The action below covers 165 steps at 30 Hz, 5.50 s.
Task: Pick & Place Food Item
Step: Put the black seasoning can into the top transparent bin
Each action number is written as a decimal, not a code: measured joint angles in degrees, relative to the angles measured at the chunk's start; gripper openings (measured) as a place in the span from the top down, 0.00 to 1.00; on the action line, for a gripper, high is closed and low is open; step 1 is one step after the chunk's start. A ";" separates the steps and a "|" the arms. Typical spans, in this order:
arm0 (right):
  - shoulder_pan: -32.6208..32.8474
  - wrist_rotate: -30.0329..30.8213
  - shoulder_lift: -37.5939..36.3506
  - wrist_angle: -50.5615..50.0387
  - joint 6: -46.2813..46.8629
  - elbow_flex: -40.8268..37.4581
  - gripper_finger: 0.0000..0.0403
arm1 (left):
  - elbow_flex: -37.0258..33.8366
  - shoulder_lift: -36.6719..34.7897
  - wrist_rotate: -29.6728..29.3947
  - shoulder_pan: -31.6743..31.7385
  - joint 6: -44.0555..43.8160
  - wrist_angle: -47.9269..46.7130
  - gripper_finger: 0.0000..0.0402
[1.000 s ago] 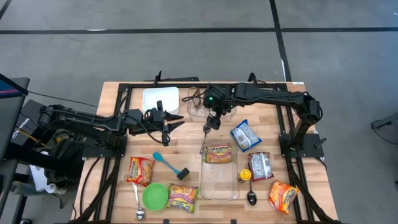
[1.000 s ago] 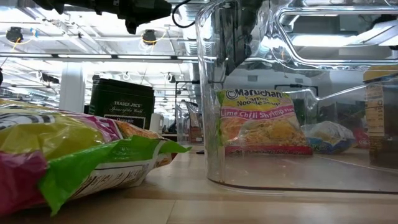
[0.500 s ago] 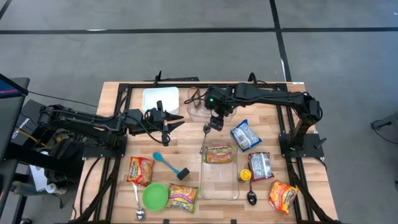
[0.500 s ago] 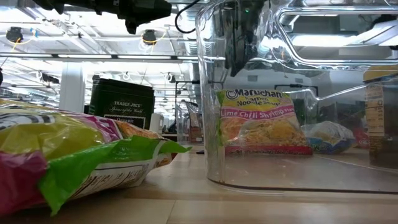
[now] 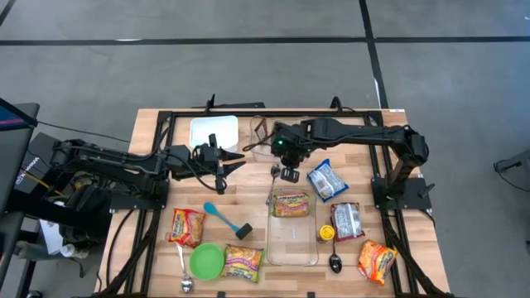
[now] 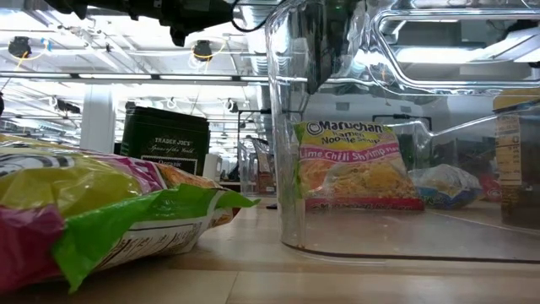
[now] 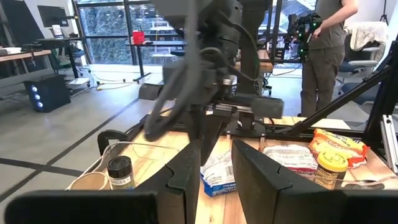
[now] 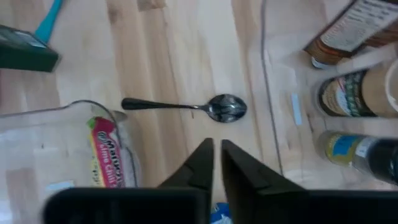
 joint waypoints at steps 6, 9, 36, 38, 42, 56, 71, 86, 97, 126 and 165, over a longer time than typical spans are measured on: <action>2.40 0.18 0.00 2.75 0.03 0.00 0.94 | 0.00 0.00 0.00 -0.02 -4.27 -0.06 0.78; 2.93 0.31 0.00 2.13 -0.52 -0.02 0.92 | 0.00 0.01 -0.01 0.00 -4.38 -0.10 0.78; -6.59 -6.94 0.00 9.32 -15.56 -0.04 0.91 | 0.00 0.02 0.07 -0.17 -4.84 -2.38 0.78; -8.27 -8.64 0.00 11.93 -16.52 -0.04 0.91 | 0.00 0.01 0.07 -0.17 -4.84 -2.38 0.78; -11.55 -11.89 0.00 16.82 -16.75 -0.04 0.91 | 0.00 0.01 0.07 -0.17 -4.84 -2.36 0.78; -16.38 -22.63 -0.86 22.08 -13.57 -6.37 0.91 | 0.00 0.00 0.04 -0.17 -4.85 -2.34 0.78; -10.62 -21.76 -24.14 35.36 -6.16 -31.72 0.91 | 0.00 0.00 -0.04 -0.17 -4.84 -2.27 0.78; -2.41 -19.31 -53.81 32.07 1.82 -49.74 0.91 | 0.00 0.01 0.01 -0.17 -4.84 -2.29 0.78; 5.03 -12.97 -63.05 38.18 2.95 -60.08 0.91 | 0.00 0.02 0.11 -0.17 -12.80 -2.25 0.78; 11.66 -8.70 -60.26 41.64 -0.44 -60.35 0.91 | 0.00 0.02 13.93 -7.25 -15.33 7.14 0.78; 10.72 -8.72 -60.24 42.53 -4.29 -60.33 0.91 | 0.34 12.72 -18.68 -32.79 -17.95 -13.68 0.78</action>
